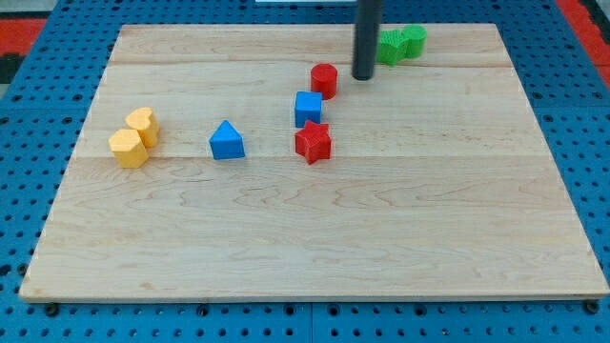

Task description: Push the red circle closer to the red star

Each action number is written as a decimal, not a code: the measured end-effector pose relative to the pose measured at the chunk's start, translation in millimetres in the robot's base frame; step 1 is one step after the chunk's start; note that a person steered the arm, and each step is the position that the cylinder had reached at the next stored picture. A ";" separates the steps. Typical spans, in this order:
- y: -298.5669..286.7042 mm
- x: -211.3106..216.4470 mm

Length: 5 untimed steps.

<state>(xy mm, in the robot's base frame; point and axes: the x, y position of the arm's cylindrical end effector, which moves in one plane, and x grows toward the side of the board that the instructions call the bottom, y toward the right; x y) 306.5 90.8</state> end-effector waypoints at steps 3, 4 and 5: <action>-74.3 8.4; -137.4 27.5; -153.4 7.2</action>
<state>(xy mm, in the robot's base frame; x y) 313.7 -62.6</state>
